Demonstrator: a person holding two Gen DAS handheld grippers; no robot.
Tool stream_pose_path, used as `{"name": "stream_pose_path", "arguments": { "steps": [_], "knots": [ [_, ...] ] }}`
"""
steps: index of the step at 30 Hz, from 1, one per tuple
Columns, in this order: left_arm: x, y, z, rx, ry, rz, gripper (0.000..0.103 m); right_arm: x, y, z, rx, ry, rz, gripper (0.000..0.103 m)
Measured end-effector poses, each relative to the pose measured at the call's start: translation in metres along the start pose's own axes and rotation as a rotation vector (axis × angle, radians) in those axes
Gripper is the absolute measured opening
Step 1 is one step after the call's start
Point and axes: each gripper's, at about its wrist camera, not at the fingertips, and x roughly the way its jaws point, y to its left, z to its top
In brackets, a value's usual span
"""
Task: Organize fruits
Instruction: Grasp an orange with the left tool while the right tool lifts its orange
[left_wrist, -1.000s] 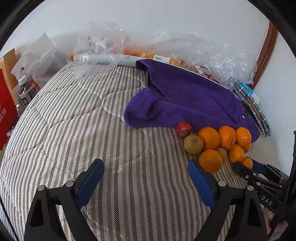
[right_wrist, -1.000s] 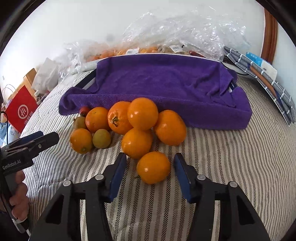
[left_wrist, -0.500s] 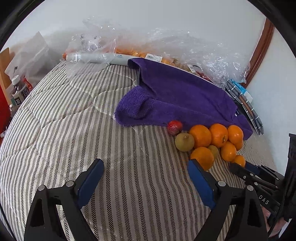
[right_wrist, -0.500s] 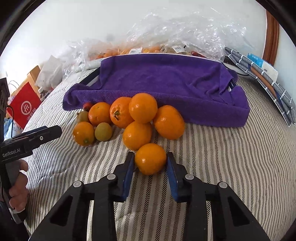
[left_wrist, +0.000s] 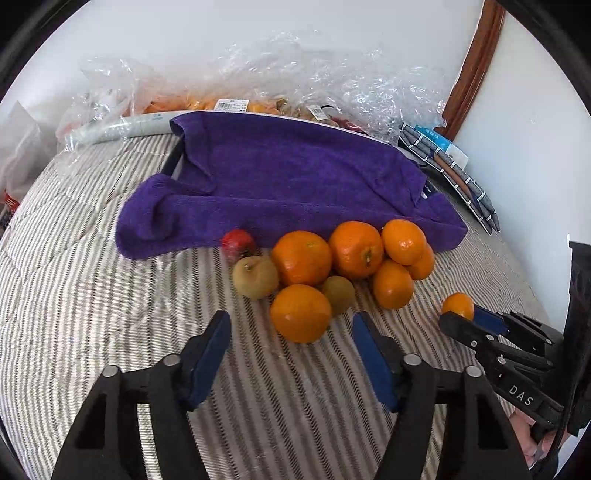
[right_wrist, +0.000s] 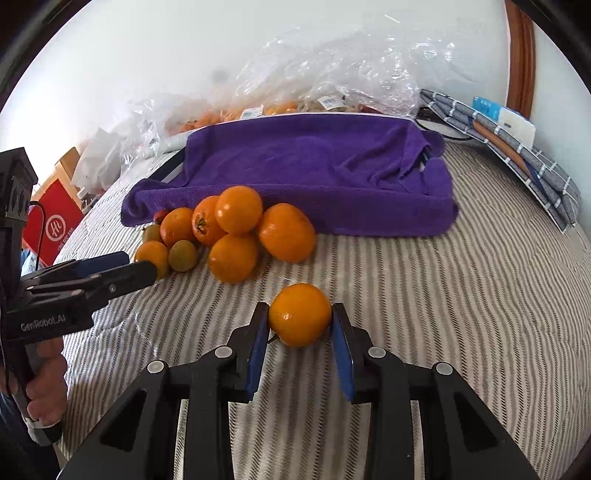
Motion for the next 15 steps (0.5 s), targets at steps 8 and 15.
{"name": "stream_pose_path", "arguments": {
  "steps": [8, 15],
  "knots": [
    [0.005, -0.005, -0.001, 0.000, 0.014, 0.005, 0.034, -0.007, -0.021, -0.003, 0.045, -0.012, -0.002, 0.033],
    [-0.009, -0.002, 0.000, -0.006, -0.019, 0.018, 0.033, -0.013, -0.024, -0.004, 0.059, -0.020, -0.002, 0.033]
  ]
}}
